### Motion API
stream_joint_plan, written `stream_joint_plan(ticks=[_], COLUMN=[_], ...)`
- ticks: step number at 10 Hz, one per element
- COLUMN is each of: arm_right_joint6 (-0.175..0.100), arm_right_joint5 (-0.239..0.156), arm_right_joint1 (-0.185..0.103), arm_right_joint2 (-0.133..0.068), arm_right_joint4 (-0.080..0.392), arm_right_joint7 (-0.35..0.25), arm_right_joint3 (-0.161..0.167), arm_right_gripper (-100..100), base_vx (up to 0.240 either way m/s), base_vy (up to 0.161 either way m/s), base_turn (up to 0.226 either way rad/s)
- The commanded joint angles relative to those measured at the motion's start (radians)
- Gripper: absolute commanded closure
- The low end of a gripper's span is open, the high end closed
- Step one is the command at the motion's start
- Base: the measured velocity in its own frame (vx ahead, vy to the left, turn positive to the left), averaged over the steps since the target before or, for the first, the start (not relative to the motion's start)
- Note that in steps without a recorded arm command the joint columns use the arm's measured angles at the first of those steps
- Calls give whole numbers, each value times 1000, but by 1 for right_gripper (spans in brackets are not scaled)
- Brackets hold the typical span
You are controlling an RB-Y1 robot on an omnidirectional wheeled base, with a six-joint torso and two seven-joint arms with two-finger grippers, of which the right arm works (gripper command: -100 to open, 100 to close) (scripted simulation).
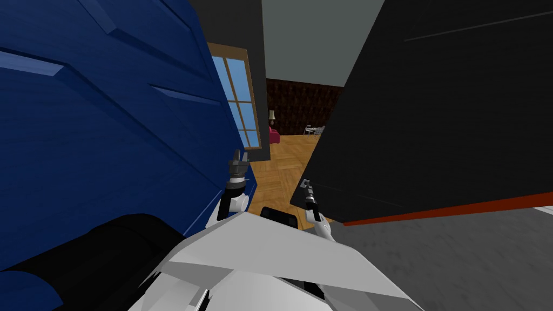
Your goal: Push the door open
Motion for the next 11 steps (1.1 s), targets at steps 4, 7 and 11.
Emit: stream_joint_plan(ticks=[4,7,11], arm_right_joint6=[-1,3,5], arm_right_joint5=[0,-9,-27], arm_right_joint1=[1,3,5], arm_right_joint2=[0,-10,-26], arm_right_joint4=[0,2,2], arm_right_joint7=[0,6,16], arm_right_joint3=[0,-12,-37], arm_right_gripper=[100,100,100], base_vx=[-8,98,111], base_vy=[0,29,24], base_turn=[0,-22,-17])
